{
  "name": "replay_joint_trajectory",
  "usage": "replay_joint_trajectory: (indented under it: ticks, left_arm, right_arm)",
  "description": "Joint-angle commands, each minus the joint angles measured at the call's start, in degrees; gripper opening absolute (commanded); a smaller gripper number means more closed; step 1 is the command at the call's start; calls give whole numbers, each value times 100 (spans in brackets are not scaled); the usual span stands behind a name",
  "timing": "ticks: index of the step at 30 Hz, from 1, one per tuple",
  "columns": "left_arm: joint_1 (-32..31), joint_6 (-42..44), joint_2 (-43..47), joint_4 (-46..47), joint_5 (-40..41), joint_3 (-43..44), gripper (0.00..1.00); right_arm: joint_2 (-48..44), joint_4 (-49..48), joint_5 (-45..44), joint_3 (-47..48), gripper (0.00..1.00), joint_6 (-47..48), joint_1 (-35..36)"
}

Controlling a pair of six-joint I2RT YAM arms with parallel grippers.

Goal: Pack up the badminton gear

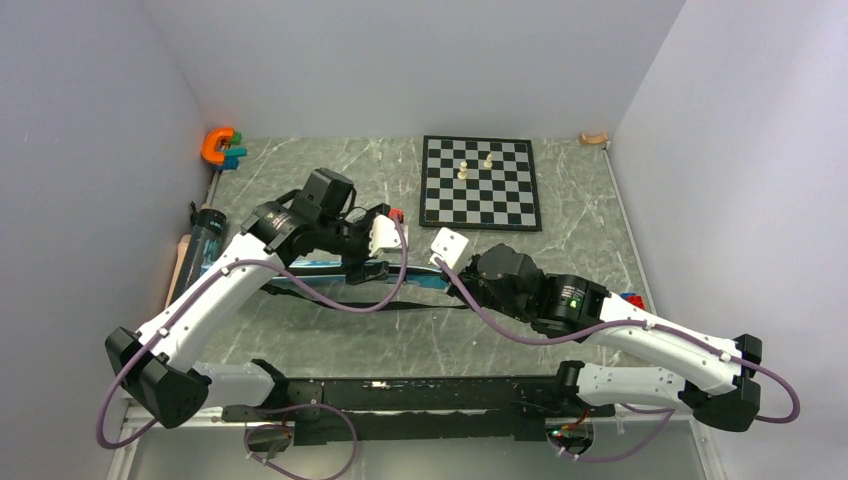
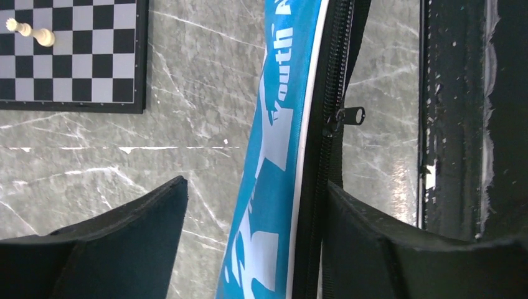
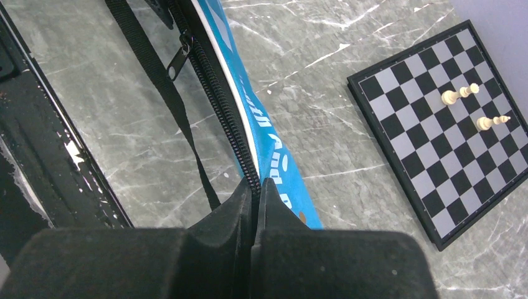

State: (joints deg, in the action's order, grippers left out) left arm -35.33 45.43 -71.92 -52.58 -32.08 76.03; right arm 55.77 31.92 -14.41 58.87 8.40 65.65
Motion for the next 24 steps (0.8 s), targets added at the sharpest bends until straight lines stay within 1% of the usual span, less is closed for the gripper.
replay_joint_trajectory:
  ticks: [1, 2, 4, 8, 10, 12, 15, 17, 19, 21, 22, 24]
  left_arm:
    - [-108, 182, -111, 25, -209, 150, 72]
    - [-165, 244, -148, -59, -180, 162, 69]
    - [-254, 326, -210, -176, -107, 184, 67]
    - [-411, 441, -190, -146, 75, 101, 70]
    - [-495, 487, -146, -105, 203, 73, 70]
    - [-573, 550, -83, -73, 315, 21, 67]
    - [-660, 652, 84, 51, 498, -162, 57]
    - [-699, 667, 194, 145, 611, -298, 47]
    - [-743, 688, 303, 292, 801, -477, 30]
    - [-775, 671, 419, 484, 1013, -639, 8]
    - [-795, 655, 464, 543, 1091, -709, 2]
    - [-800, 657, 502, 581, 1173, -761, 0]
  right_arm:
    - [-147, -696, -79, 448, 0, 3, 58]
    - [-141, -691, -85, 456, 0, 3, 62]
    - [-134, -687, -65, 474, 0, -5, 59]
    - [-111, -685, 29, 510, 0, -51, 60]
    - [-76, -687, 16, 502, 0, -96, 62]
    - [-53, -694, 4, 482, 0, -146, 66]
    - [-69, -733, -69, 434, 0, -250, 47]
    - [-92, -757, -119, 407, 0, -323, 28]
    - [-86, -748, -108, 404, 0, -395, -27]
    - [-53, -721, -47, 437, 0, -474, -101]
    - [-33, -696, -12, 459, 0, -514, -143]
    - [2, -679, 61, 497, 0, -604, -221]
